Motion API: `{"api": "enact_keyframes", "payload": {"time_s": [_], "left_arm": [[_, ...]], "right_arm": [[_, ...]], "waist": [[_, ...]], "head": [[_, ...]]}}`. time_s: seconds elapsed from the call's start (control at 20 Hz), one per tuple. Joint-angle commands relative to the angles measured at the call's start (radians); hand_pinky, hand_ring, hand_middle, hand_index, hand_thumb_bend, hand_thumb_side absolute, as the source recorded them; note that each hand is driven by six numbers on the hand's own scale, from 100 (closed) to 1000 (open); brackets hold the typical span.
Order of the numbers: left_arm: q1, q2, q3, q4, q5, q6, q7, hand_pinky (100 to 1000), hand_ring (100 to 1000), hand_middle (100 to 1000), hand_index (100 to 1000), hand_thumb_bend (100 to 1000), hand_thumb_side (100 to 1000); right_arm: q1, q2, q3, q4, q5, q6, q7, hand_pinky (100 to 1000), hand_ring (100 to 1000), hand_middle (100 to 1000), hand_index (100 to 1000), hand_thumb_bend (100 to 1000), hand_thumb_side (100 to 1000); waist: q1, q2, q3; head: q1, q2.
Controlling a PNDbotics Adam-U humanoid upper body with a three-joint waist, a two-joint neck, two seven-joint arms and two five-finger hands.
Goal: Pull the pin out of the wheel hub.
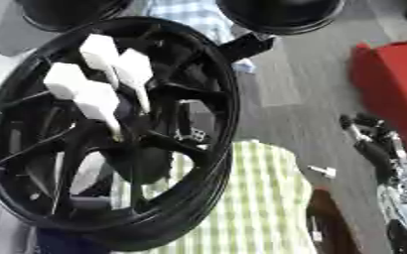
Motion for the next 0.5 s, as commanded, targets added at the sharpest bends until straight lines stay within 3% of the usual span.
{"api": "enact_keyframes", "payload": {"time_s": [0.05,0.5], "left_arm": [[-0.01,0.016,0.006,-0.023,-0.001,0.001,0.003,756,779,698,816,872,631],[-0.011,0.015,0.007,-0.023,-0.003,0.002,0.004,757,780,699,815,873,629]], "right_arm": [[-0.008,-0.035,-0.009,-0.022,-0.012,-0.003,-0.002,778,692,734,780,533,409],[-0.015,-0.035,-0.011,-0.027,-0.011,-0.001,-0.004,778,693,734,779,552,385]], "waist": [[-0.003,-0.009,0.003],[-0.004,-0.008,0.01]], "head": [[0.008,0.004],[0.005,-0.01]]}}
